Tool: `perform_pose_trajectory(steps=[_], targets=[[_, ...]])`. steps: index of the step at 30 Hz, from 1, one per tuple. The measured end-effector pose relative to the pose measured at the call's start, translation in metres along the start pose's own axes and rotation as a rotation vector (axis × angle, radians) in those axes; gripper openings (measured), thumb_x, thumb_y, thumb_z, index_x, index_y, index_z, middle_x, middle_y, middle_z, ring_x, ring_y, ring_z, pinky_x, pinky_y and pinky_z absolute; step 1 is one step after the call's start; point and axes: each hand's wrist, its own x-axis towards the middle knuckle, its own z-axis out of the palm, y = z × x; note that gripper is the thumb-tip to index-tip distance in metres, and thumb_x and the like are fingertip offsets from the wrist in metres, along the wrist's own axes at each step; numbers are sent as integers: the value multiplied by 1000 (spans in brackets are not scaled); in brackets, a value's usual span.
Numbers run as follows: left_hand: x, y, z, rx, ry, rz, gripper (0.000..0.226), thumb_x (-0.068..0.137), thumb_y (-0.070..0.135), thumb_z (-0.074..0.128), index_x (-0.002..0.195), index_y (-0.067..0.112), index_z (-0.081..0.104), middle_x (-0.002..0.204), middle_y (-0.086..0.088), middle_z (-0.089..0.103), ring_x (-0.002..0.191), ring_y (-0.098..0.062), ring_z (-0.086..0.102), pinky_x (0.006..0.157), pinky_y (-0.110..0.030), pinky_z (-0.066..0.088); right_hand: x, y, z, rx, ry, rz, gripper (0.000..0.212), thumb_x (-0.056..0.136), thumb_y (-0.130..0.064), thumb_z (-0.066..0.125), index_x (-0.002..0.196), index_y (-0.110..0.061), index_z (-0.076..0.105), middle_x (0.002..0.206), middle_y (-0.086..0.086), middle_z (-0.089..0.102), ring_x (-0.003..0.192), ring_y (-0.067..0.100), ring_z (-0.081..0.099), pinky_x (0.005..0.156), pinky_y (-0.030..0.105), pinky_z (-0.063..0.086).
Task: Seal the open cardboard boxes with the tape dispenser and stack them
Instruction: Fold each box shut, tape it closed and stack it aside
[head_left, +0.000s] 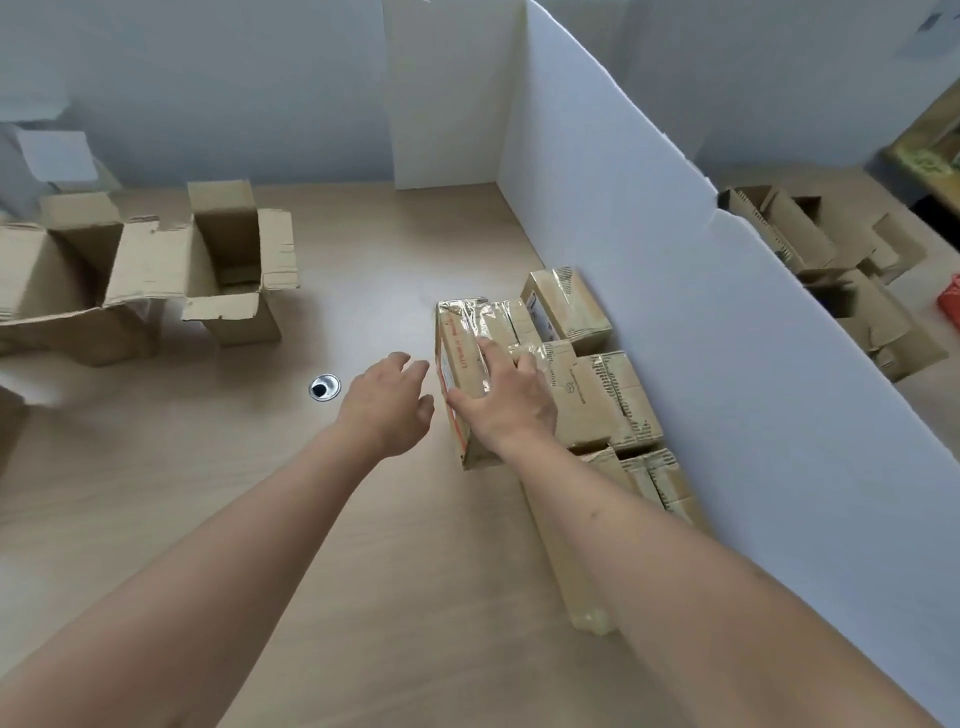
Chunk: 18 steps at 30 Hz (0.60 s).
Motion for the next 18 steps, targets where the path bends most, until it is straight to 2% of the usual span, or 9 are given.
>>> perform_pose_trajectory(steps=[4,7,10,13,18], targets=[[38,-13,10,-25,2,-54,49,101,34,50,146,14,47,153,-12,41,132,-35,48,105,-44,42,46,-6,35,1,62,-22,75,74,-64,67,142,-39,46,122,7,53,114,30,51,94,40,45],[60,-25,21,-42,-2,-87,51,101,34,50,148,15,45,155,-12,39,135,-35,45,106,-44,40,76,-9,61,-37,72,-38,74,74,-64,66,141,-36,48,131,10,53,121,30,49,101,41,43],[73,-34,34,-47,-23,-107,50,101,34,50,147,14,45,154,-13,39,133,-36,46,106,-43,40,98,-5,80,-79,77,-37,72,78,-62,66,141,-32,49,132,10,50,121,31,48,99,42,44],[80,-39,51,-56,-52,-119,48,101,34,49,144,14,47,151,-12,41,129,-36,48,104,-43,41,112,0,92,-139,103,-55,70,81,-57,66,142,-27,48,132,12,47,121,32,48,96,42,45],[84,-41,71,-70,-66,-117,46,101,34,49,142,14,48,150,-11,42,127,-36,50,102,-44,43,128,4,103,-218,140,-69,68,87,-57,61,145,-26,43,133,14,47,119,33,49,100,41,41]])
